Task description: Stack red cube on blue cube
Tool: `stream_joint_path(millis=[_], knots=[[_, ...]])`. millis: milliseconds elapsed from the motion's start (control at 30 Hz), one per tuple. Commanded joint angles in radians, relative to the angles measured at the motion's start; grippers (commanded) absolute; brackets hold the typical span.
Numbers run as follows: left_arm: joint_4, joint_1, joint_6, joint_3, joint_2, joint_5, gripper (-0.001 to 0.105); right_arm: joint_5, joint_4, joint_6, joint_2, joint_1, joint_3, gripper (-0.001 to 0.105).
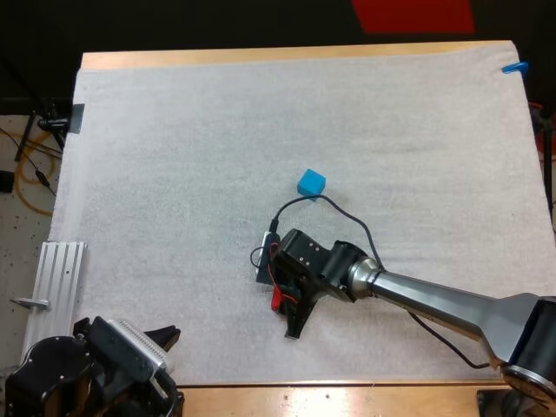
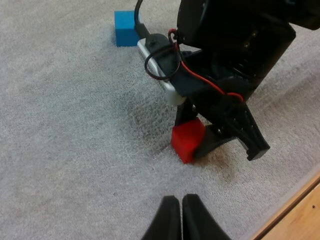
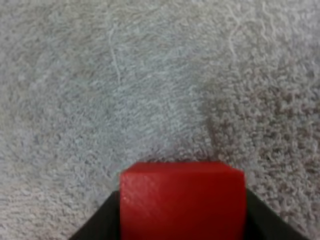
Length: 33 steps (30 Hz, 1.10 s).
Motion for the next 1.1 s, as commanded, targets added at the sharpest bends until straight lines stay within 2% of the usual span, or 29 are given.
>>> stream_joint_path(millis=[0, 167, 367, 567, 667, 933, 1067], knots=[[-0.003, -0.001, 0.003, -0.005, -0.001, 0.005, 0.000, -0.012, 0.003, 0.018, -0.004, 0.002, -0.015, 0.031], [-0.003, -0.001, 0.003, -0.005, -0.001, 0.005, 0.000, 0.002, 0.027, 0.032, -0.032, 0.002, -0.052, 0.031], [-0.003, -0.001, 0.003, -0.005, -0.001, 0.005, 0.000, 0.098, 0.092, 0.032, -0.110, -0.002, -0.138, 0.031], [-0.003, -0.001, 0.003, -0.005, -0.001, 0.005, 0.000, 0.174, 0.214, 0.123, -0.132, -0.049, -0.258, 0.031], [-0.003, -0.001, 0.003, -0.005, -0.001, 0.005, 0.000, 0.233, 0.249, 0.136, -0.132, -0.086, -0.308, 0.031], [-0.003, -0.001, 0.003, -0.005, -0.001, 0.005, 0.000, 0.263, 0.234, 0.135, -0.129, -0.209, -0.345, 0.031], [-0.003, -0.001, 0.003, -0.005, -0.001, 0.017, 0.000, 0.248, 0.215, 0.065, -0.109, -0.270, -0.349, 0.031]])
